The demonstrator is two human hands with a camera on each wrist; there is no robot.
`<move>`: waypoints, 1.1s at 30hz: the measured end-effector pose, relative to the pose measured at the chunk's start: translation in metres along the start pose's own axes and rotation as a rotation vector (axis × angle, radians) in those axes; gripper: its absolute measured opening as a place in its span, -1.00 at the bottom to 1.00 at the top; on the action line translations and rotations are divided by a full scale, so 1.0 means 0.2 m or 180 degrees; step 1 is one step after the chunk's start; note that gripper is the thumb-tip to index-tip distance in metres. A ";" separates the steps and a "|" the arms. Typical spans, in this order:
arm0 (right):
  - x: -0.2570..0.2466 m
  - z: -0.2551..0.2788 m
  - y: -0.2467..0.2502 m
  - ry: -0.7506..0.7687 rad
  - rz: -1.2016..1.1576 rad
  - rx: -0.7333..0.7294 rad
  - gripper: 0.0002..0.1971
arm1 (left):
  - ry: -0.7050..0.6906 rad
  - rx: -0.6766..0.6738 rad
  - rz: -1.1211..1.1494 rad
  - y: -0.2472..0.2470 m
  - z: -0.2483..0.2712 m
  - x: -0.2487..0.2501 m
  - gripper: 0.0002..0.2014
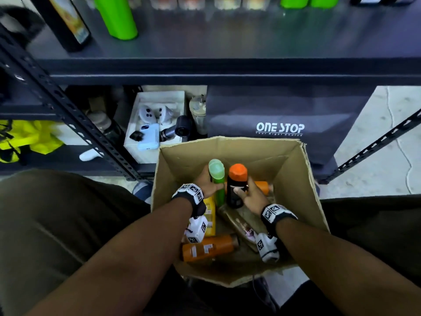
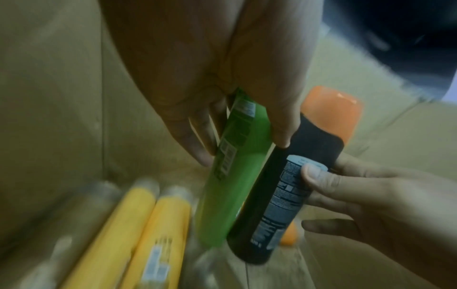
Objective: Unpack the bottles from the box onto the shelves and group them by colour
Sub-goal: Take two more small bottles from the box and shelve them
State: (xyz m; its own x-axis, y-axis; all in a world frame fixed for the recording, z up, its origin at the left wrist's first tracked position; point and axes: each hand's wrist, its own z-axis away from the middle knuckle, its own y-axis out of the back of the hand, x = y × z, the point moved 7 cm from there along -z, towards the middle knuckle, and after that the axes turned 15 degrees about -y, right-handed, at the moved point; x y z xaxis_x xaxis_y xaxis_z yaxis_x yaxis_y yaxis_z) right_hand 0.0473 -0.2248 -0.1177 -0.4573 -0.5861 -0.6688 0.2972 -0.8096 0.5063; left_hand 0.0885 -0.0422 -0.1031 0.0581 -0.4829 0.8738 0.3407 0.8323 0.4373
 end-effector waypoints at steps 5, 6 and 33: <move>-0.15 0.05 0.06 0.0292 -0.0002 0.0252 -0.59 | -0.0088 0.0125 -0.0175 0.15 0.06 0.14 -0.17; -0.18 0.06 0.08 0.0332 0.0023 0.0349 -0.62 | -0.0126 0.0148 -0.0151 0.19 0.07 0.17 -0.18; -1.25 0.68 0.60 0.2428 -0.1768 0.1022 -0.56 | -0.2146 0.1912 0.0456 1.04 0.38 1.24 -0.60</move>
State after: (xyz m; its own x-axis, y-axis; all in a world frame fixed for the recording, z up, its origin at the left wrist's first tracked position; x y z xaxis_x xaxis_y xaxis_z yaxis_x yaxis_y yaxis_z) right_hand 0.0831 -0.1714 0.1845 0.2318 -0.0822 -0.9693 -0.0881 -0.9941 0.0632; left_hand 0.1029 0.0313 0.2215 -0.5626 -0.2598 0.7848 -0.1841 0.9649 0.1874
